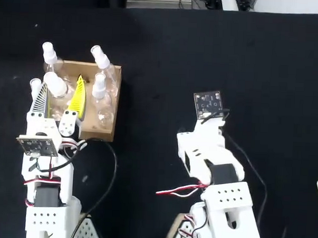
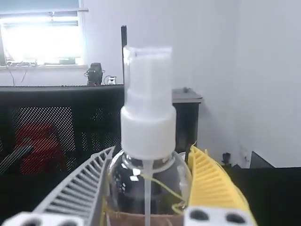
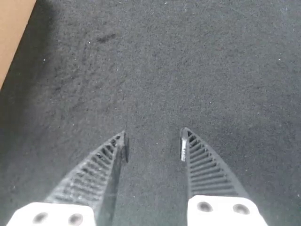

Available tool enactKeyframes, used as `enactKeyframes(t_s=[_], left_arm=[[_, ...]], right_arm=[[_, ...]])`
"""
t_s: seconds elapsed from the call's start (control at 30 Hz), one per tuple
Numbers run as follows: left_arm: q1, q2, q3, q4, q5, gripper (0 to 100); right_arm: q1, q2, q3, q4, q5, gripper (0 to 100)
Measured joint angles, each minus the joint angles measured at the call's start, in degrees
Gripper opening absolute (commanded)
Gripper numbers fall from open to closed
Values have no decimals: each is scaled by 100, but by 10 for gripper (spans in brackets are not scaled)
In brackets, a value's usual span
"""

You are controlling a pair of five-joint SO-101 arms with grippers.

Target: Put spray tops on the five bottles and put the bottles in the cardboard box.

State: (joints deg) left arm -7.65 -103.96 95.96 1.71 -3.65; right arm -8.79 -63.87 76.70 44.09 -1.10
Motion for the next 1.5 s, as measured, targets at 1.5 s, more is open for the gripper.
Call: enactKeyframes(t_s=[1.5], left_arm=[[9, 4835, -1055, -2330, 0, 29]], right_arm=[[0, 0, 70, 0, 0, 162]])
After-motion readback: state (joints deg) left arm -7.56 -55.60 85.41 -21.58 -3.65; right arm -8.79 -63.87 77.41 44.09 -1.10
